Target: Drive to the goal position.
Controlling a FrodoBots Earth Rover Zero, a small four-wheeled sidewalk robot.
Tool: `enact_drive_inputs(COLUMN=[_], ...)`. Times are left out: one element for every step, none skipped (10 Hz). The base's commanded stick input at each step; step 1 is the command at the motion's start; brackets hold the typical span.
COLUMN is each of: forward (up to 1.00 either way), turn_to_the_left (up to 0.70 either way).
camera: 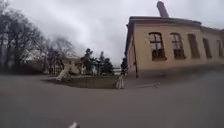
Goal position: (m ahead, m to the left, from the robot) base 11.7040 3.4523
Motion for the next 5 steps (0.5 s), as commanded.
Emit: enact_drive_inputs(forward=[0.7, 0.7, 0.7, 0.7, 0.7], turn_to_the_left=[-0.35, -0.35, -0.35, -0.35, -0.35])
